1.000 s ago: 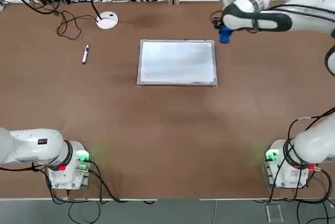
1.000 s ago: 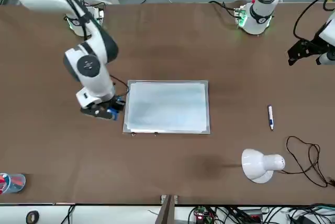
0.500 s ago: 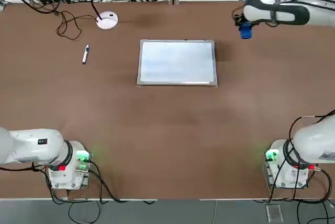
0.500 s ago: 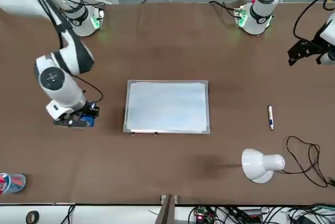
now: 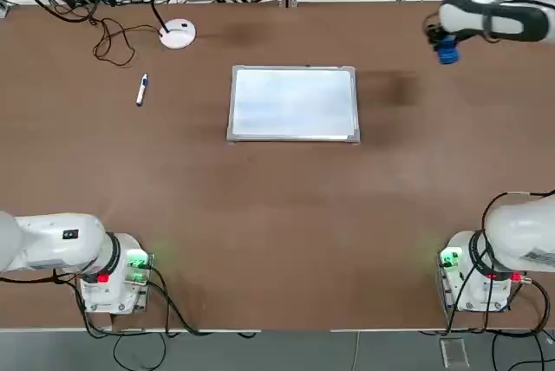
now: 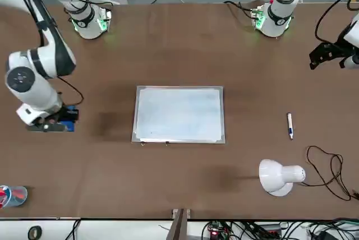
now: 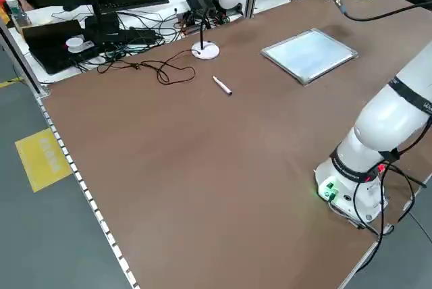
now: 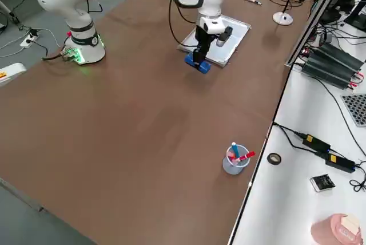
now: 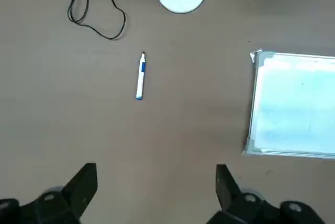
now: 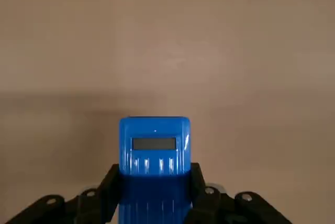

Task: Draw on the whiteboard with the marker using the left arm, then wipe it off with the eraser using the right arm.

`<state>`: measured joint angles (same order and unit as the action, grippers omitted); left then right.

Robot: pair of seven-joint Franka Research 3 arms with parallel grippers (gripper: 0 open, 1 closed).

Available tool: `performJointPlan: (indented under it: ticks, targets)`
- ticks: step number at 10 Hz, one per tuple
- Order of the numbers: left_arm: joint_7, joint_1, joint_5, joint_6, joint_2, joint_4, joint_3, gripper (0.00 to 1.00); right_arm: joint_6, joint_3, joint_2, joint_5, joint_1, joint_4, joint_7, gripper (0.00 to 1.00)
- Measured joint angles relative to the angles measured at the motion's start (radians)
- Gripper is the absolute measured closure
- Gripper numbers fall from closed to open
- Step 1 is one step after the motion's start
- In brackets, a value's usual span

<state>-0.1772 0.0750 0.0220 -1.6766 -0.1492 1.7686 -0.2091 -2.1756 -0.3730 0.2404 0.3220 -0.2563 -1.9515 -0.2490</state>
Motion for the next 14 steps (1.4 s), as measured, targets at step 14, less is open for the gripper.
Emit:
performJointPlan:
  ticks: [14]
  targets:
    - [0.000, 0.001, -0.010, 0.002, 0.021, -0.044, 0.003, 0.00, -0.591, 0.270, 0.059, -0.177, 0.042, -0.283, 0.219, 0.44]
